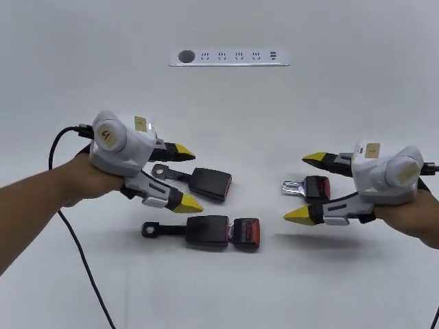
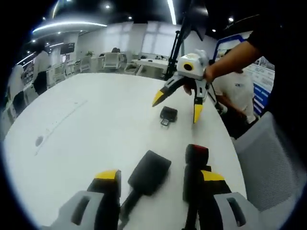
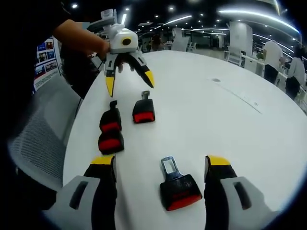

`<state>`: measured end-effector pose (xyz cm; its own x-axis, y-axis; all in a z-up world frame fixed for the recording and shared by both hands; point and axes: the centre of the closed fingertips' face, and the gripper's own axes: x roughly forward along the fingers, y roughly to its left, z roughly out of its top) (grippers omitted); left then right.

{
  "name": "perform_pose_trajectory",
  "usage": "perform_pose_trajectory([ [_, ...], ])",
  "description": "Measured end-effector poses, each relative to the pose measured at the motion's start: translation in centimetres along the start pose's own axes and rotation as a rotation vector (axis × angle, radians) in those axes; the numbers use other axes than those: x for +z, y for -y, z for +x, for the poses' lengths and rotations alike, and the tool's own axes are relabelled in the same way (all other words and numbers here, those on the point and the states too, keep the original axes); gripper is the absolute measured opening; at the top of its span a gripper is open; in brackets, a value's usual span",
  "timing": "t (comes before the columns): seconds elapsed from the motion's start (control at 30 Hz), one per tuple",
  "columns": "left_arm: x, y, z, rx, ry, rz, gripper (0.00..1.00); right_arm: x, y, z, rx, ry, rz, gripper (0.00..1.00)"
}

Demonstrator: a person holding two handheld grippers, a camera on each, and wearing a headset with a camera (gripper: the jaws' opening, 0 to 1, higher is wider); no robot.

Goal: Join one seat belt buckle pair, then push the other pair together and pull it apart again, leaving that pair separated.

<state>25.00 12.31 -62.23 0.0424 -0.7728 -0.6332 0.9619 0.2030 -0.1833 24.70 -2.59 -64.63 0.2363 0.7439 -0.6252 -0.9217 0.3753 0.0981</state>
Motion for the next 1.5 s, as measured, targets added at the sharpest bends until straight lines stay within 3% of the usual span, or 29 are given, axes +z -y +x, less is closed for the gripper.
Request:
perform_pose_trajectory([
  [0.13, -0.5, -0.7, 0.6, -0.024, -0.06, 0.083, 0.65, -0.6, 0.6, -0.4, 0.005, -0.025, -0.007, 0.72],
  [0.23, -1.3, -1.3, 1.2, -0.03, -0.107, 0.151, 0.58, -1.3, 1.1, -0.6, 0.013, -0.042, -0.004, 0.72],
  [0.67, -3.6, -2.3, 3.9, -0.086, -0.196, 0.235, 0.53, -5.1, 1.4, -1.3, 0.082, -0.169, -0.013, 0.62],
  [0.73, -4.2, -2.5, 4.1, -0.092, -0.223, 0.268, 0.53, -5.0, 1.6, -1.4, 0.081, -0.166, -0.022, 0.6],
  [0.93, -4.6, -3.0, 4.5, -0.093, -0.227, 0.318, 0.45, -5.6, 2.7, -1.6, 0.081, -0.181, -0.057, 0.52],
  [1.17, -4.5, -3.0, 4.6, -0.087, -0.221, 0.325, 0.38, -5.4, 2.4, -1.1, 0.078, -0.191, -0.095, 0.34],
  [1.33, -4.1, -3.5, 4.6, -0.039, -0.202, 0.279, 0.34, -5.3, 2.2, -0.3, 0.085, -0.198, -0.115, 0.34],
  [1.5, -4.2, -3.7, 4.6, -0.031, -0.205, 0.272, 0.34, -5.5, 2.4, -0.1, 0.088, -0.218, -0.12, 0.33],
])
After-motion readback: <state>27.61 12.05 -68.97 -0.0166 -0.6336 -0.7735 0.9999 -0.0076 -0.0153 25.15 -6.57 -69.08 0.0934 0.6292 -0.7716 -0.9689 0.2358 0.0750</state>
